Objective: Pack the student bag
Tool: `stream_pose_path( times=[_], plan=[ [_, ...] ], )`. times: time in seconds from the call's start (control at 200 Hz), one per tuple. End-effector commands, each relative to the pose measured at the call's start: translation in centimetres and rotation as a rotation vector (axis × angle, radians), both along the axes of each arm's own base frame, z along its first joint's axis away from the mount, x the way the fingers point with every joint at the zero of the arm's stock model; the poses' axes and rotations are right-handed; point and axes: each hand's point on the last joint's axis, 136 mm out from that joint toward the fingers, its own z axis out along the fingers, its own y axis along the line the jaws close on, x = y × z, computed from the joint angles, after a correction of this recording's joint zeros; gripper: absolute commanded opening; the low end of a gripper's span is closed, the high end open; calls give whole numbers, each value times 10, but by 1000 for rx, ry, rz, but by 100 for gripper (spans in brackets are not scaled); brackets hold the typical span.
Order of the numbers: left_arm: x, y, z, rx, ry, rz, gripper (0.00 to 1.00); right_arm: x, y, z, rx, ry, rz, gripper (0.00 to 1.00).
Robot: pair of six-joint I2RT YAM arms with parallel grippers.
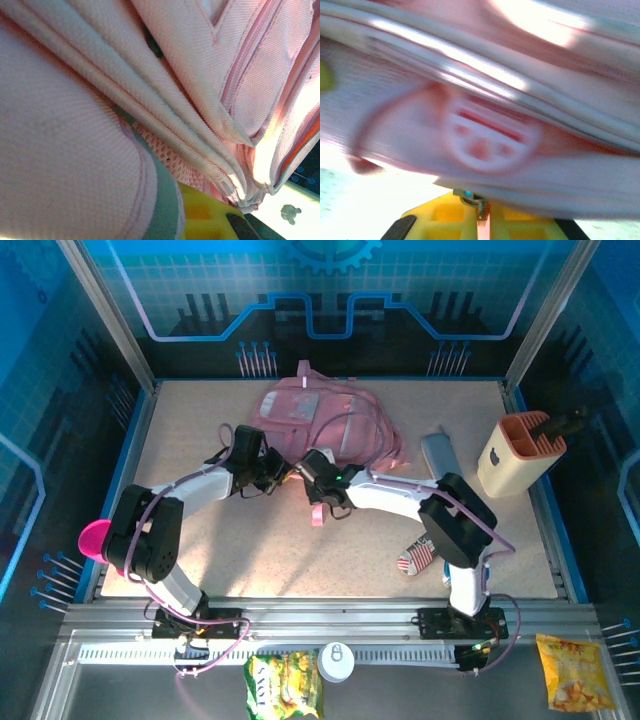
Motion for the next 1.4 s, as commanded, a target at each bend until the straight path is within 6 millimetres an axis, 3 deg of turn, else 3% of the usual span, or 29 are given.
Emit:
stream_pose_path(
  times=[0.0,0.145,0.3,0.52,0.715,0.86,1.001,1.101,1.256,1.396],
  plan=[
    [8,4,16,-36,-43,-17,0,11,-49,9,-25,-41,-118,12],
    [9,8,16,-26,-41,-27,0,8,-69,-5,-4,15,-127,12],
    [10,6,18,-32,-43,-35,0,13,-45,1,28,33,16,15],
    [12,5,20,-37,-44,-38,0,25,-43,3,-21,20,18,26],
    [13,5,20,-34,-44,-38,0,27,-44,3,-29,8,12,20],
    [15,12,21,-16,-49,-29,0,25,-62,2,-74,-4,-30,13],
    [16,32,20,5,-48,-7,0,24,-96,1,-116,-18,-82,10],
    [18,45,18,17,-45,5,0,26,-105,2,-115,6,-74,9],
    [23,62,17,40,-54,28,2,28,-75,9,-72,40,60,5],
    [19,80,13,62,-42,70,22,19,-26,14,-15,84,215,0]
  ],
)
